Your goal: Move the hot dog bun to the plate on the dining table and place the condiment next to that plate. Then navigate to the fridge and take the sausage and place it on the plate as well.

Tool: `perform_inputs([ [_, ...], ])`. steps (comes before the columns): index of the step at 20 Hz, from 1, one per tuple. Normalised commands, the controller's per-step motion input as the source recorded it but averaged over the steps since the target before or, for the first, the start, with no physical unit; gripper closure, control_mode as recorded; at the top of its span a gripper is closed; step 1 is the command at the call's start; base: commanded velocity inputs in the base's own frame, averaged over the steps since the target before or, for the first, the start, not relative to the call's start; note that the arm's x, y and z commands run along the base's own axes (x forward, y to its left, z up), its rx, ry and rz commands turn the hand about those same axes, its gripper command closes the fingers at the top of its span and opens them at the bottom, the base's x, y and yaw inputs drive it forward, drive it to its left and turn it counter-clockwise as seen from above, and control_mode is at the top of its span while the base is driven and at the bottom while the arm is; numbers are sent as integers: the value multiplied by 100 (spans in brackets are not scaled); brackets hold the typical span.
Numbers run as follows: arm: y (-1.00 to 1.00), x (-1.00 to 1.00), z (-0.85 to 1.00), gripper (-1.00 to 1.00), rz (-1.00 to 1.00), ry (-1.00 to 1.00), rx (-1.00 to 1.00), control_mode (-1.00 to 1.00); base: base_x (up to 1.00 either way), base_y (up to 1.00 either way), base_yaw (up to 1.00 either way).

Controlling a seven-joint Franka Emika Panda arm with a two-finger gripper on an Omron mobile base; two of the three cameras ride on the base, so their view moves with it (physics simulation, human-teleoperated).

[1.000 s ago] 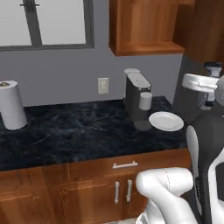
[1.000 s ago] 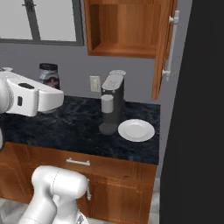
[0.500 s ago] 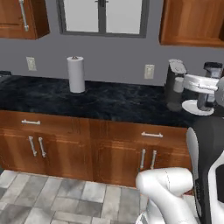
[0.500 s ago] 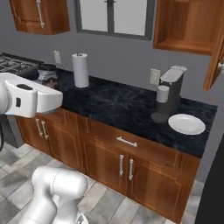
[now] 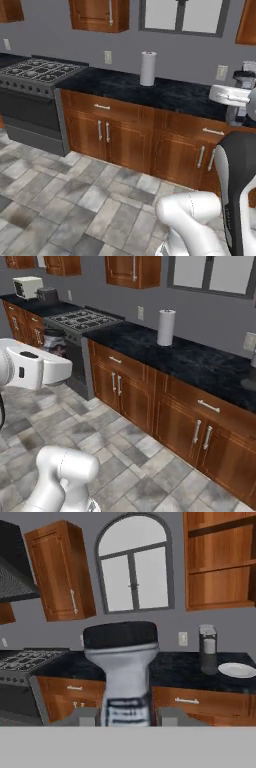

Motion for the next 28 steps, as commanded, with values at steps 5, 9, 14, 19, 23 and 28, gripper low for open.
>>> perform_inputs([
  [5,0,0,0,100,0,0,0,100,-92,75,37],
  [9,0,0,0,100,0,0,0,100,-98,82,30],
  [14,0,0,0,100,0,0,0,100,-90,94,23],
  [19,0,0,0,100,0,0,0,100,-83,100,18],
  [23,0,0,0,100,0,0,0,100,-69,100,12],
  [28,0,0,0,100,0,0,0,100,-53,100,6],
])
